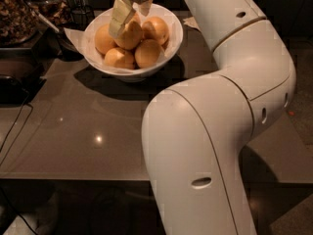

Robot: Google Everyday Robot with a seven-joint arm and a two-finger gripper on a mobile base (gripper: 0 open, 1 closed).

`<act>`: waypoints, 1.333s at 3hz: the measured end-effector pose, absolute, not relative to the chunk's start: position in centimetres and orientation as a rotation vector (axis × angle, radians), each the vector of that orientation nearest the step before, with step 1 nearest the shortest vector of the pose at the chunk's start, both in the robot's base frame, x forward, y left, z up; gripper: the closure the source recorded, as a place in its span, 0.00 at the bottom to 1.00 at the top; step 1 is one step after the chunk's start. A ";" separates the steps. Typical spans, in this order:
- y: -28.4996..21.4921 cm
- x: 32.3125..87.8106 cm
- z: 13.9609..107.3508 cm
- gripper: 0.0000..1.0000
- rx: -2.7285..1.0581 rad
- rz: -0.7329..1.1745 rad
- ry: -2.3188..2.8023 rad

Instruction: Pick orange from white bowl

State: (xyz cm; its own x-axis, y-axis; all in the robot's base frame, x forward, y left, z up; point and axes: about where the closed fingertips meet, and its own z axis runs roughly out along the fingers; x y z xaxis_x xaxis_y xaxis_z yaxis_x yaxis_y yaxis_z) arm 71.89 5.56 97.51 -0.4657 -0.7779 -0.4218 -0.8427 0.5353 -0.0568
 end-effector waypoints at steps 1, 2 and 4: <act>5.8 72.1 96.5 0.22 -1.334 0.227 2.397; 6.3 72.1 95.4 0.21 -1.349 0.230 2.418; 7.0 71.7 93.4 0.39 -1.383 0.225 2.447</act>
Offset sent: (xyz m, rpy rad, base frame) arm -0.0180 -0.0042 -0.0310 -0.0820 0.1311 0.0167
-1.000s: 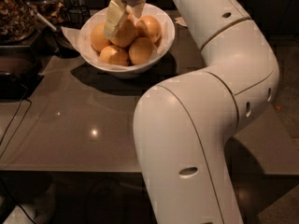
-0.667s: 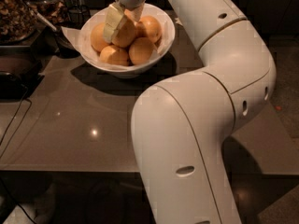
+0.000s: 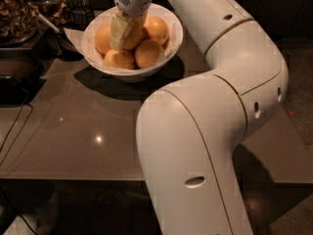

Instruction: Pick orange from white bowl

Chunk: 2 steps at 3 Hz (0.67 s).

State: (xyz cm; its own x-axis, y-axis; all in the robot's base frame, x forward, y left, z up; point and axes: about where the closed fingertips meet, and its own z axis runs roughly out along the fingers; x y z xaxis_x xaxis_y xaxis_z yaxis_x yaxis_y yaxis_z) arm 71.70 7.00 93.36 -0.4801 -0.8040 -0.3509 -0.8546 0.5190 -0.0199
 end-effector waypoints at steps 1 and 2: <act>6.6 71.6 93.5 0.62 -1.361 0.204 2.429; 6.6 71.5 93.5 0.86 -1.361 0.203 2.428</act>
Offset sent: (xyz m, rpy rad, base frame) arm -0.0009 -0.0033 0.0015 0.0024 -0.0268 -0.0103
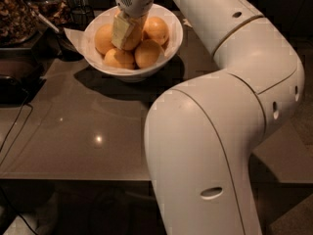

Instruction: Pick orange from white bowl

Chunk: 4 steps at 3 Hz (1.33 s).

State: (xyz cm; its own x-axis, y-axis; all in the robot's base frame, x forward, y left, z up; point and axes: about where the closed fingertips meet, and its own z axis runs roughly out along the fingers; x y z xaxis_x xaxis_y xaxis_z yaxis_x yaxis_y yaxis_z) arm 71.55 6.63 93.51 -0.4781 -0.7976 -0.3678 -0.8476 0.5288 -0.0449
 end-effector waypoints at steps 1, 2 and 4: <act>6.3 71.1 95.3 1.00 -1.364 0.269 2.341; 5.4 69.6 97.7 1.00 -1.381 0.392 2.209; 3.5 67.0 99.1 1.00 -1.414 0.504 2.100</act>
Offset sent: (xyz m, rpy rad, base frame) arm -0.0516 -0.0368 0.0759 0.3506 -0.1289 0.1894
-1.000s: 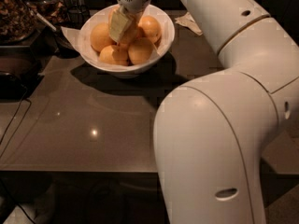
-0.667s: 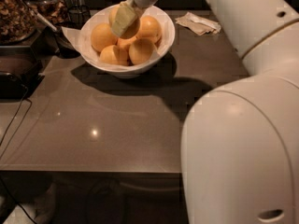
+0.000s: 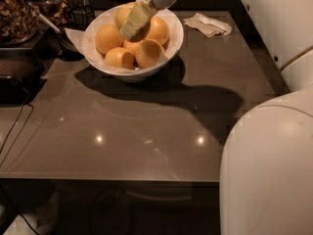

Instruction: Pick orange from white bowl

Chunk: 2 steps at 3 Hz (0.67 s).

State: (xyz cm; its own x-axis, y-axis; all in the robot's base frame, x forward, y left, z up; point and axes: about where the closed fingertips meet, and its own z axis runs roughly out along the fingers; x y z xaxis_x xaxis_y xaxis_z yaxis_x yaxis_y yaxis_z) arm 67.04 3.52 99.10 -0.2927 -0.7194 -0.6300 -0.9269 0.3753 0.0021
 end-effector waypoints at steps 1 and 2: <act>3.5 65.5 99.6 1.00 -1.409 0.536 2.111; 2.7 62.6 100.2 1.00 -1.374 0.578 2.137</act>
Offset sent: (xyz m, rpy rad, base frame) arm -0.0910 -0.0249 0.0107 0.0509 0.1116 -0.0485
